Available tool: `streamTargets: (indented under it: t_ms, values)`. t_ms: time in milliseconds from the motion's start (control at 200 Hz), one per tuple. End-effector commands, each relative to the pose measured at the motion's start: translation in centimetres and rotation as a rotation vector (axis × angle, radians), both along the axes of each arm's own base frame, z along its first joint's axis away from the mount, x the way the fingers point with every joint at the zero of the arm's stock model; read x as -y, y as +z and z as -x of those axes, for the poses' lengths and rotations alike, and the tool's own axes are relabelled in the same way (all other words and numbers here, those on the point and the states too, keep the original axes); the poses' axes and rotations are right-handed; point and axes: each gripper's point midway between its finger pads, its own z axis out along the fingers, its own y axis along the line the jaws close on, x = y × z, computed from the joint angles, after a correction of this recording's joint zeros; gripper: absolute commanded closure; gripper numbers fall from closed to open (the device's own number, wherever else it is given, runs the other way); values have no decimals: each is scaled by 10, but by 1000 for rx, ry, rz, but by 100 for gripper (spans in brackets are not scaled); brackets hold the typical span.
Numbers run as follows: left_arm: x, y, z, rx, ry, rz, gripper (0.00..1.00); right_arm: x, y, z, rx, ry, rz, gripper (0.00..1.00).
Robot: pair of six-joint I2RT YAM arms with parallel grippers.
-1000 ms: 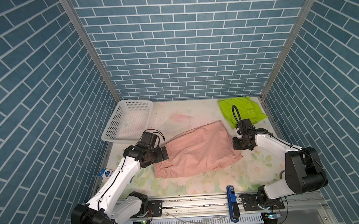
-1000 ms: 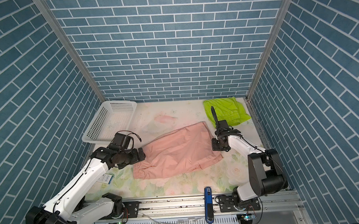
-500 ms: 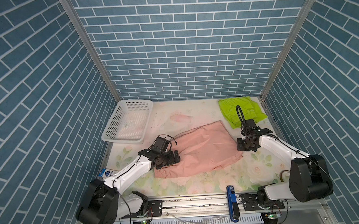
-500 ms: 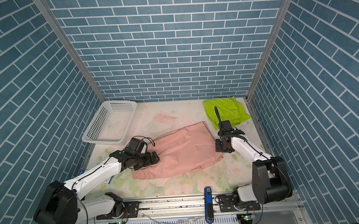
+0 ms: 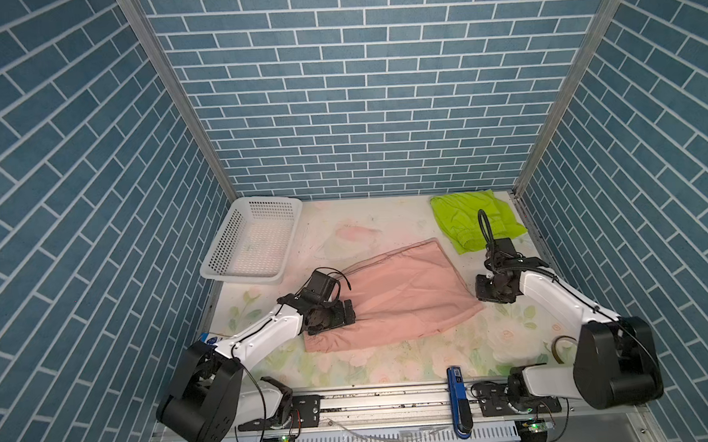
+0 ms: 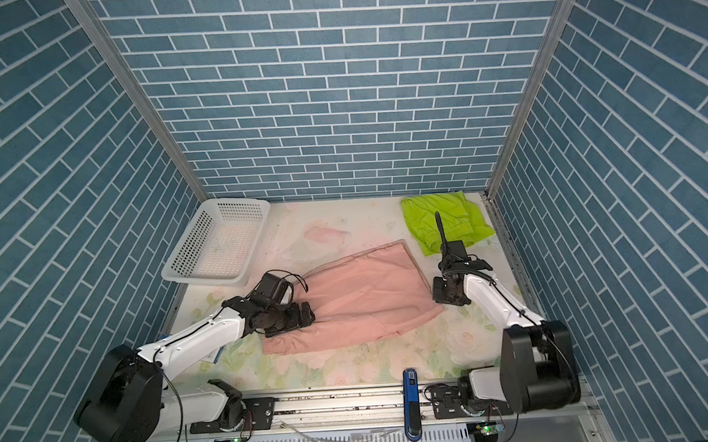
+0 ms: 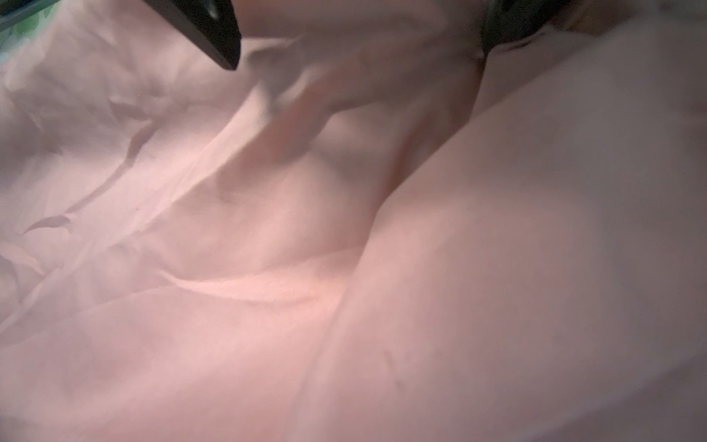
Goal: Fold and stack the shorts
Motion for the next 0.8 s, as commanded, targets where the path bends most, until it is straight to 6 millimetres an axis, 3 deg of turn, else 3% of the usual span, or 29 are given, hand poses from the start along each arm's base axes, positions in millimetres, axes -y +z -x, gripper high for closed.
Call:
streamTargets:
  t_ms: [0,70,155,305,405,500,635,795]
  values:
    - [-8,42,-6,73,-15,-43,0,-24,40,-7,141,116,-4,59]
    - [-16,73,-11,140,-16,-76,0,-68,49,-9,217,277,-62,56]
    - [-36,111,-20,247,18,-129,0,-118,48,-4,256,439,-110,51]
    - [-74,153,-28,351,103,-140,0,-155,12,-12,180,411,-171,51]
    - [-88,161,-29,365,142,-142,0,-154,-20,-14,111,333,-165,50]
    - [-90,159,-27,357,137,-147,0,-143,-45,-12,49,275,-117,50]
    - [-90,153,-23,333,134,-150,0,-128,-66,-6,-13,226,-82,49]
    - [-92,154,-21,331,137,-159,0,-94,-81,-3,-76,102,-99,49]
